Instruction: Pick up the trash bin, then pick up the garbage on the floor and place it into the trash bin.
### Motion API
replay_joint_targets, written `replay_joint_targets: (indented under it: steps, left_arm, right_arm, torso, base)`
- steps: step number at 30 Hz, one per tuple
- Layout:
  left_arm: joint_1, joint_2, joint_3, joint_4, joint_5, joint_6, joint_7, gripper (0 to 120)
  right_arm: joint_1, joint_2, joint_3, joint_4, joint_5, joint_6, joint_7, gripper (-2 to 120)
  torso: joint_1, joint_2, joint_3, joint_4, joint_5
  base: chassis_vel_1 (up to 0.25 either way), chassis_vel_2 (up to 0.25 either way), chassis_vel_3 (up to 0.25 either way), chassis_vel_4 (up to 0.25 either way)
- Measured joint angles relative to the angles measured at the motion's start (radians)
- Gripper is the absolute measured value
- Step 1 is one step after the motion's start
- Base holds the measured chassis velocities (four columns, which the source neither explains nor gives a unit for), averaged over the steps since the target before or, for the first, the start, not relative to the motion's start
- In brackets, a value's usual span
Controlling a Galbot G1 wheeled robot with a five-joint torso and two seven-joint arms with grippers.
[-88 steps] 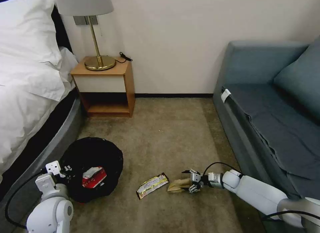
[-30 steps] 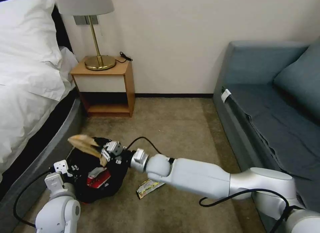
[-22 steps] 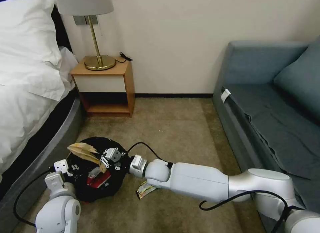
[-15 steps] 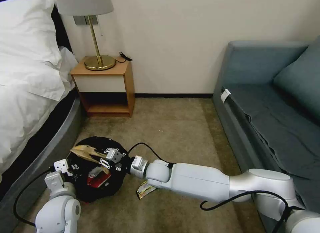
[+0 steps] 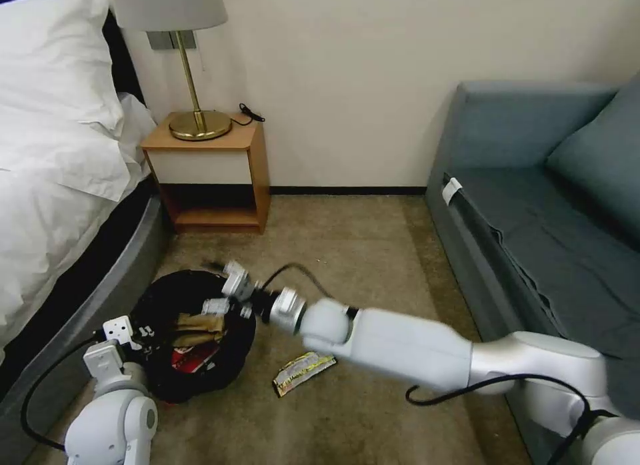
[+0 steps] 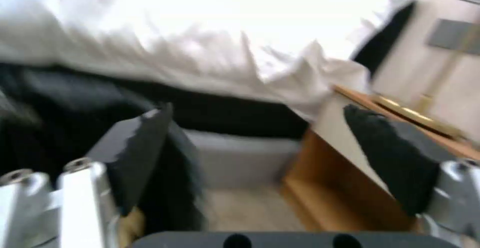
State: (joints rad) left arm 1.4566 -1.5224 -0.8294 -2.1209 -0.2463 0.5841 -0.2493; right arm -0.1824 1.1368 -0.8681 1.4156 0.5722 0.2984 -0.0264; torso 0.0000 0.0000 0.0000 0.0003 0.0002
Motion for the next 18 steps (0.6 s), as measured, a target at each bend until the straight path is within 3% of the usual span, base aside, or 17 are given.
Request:
replay_joint_targets:
  steps: [4, 7, 18]
  left_arm:
    - [0.000, 0.002, -0.004, -0.003, -0.006, 0.000, 0.001, 4]
    - [0.000, 0.002, -0.003, -0.003, -0.007, 0.000, 0.002, 4]
    - [0.006, 0.000, -0.005, -0.003, -0.006, -0.002, 0.001, 4]
  right_arm:
    - [0.010, -0.135, -0.025, -0.042, -0.018, 0.018, -0.097, 99]
    - [-0.002, -0.167, -0.052, -0.065, -0.033, 0.032, -0.164, 100]
    - [-0.040, -0.149, -0.184, -0.209, -0.101, 0.121, -0.294, 100]
  torso:
    - [0.000, 0.000, 0.000, -0.0012, 0.0000]
    - [0.000, 0.000, 0.000, -0.0008, 0.0001]
    - [0.000, 0.000, 0.000, -0.0004, -0.0002]
  base:
    - [0.000, 0.000, 0.000, 0.000]
    - [0.000, 0.000, 0.000, 0.000]
    - [0.000, 0.000, 0.000, 0.000]
